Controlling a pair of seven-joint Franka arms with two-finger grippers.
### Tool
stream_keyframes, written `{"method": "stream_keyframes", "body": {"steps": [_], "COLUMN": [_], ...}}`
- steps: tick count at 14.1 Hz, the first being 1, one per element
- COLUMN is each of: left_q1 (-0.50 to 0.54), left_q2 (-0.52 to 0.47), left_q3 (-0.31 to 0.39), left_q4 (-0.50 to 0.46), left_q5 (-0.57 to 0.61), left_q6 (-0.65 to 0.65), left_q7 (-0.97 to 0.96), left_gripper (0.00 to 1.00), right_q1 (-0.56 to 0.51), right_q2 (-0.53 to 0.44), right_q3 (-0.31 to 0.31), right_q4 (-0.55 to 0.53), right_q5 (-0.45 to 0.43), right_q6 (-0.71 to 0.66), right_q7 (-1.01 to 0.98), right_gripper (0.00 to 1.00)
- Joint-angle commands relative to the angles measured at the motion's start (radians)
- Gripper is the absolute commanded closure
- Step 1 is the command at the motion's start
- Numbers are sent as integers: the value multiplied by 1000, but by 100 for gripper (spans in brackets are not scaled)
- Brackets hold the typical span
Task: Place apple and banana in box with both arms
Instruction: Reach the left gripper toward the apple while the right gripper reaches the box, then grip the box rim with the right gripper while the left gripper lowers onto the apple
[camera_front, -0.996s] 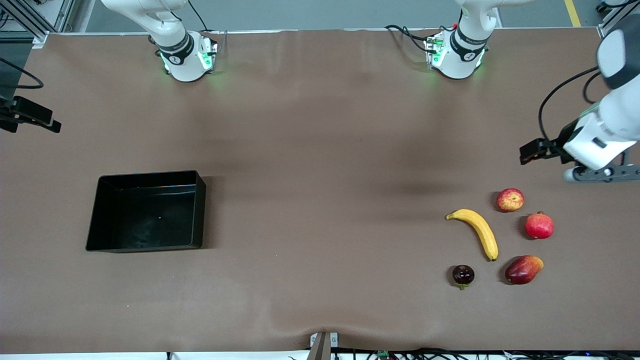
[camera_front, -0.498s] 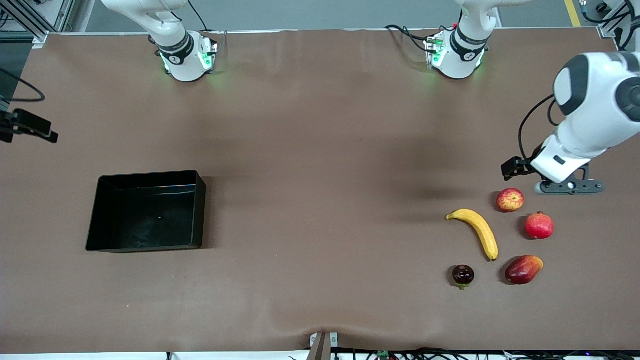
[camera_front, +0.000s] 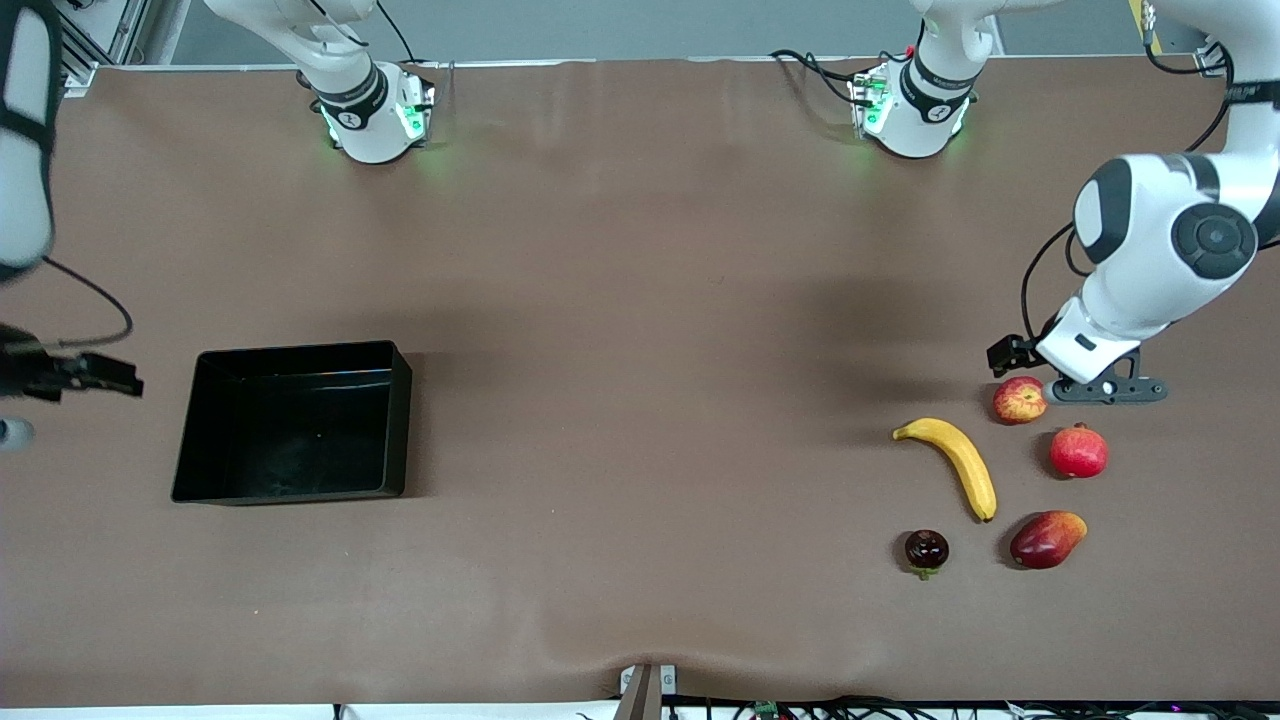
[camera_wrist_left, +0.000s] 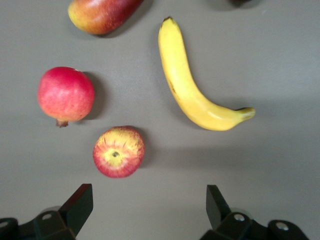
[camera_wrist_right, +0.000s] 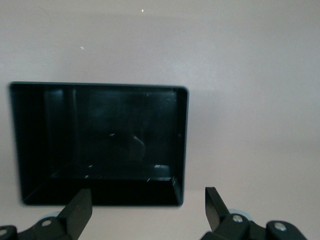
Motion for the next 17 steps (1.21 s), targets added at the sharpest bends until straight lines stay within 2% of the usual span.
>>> {"method": "stream_keyframes", "body": {"steps": [1,3,6,8,11,17], "left_q1": [56,59,84,94,96,121], "left_q2": [94,151,203,224,232,274], "left_q3": [-7,-4,-4,-4,-2,-2], "left_q4": [12,28,54,65,65,78], "left_q5": [19,19,19,19,19,21], "left_q6": [92,126,128,128,128,128], "left_q7": [67,77,129,133,165,205], "left_gripper": [0,0,0,0,0,0], "right_q1": [-42,-61,-79,-84,-82,-105], "right_q2": [102,170,261,273,287,315], "right_q3": [9,9,9,8,8,8], "right_q4": [20,22,20,20,20,-10], "right_q5": [5,39,157,203,188,185], "right_q6": [88,150,158,168,234,270], "right_q7": [-146,-208,-242,-263,-267,-297], "right_gripper": [0,0,0,0,0,0]}}
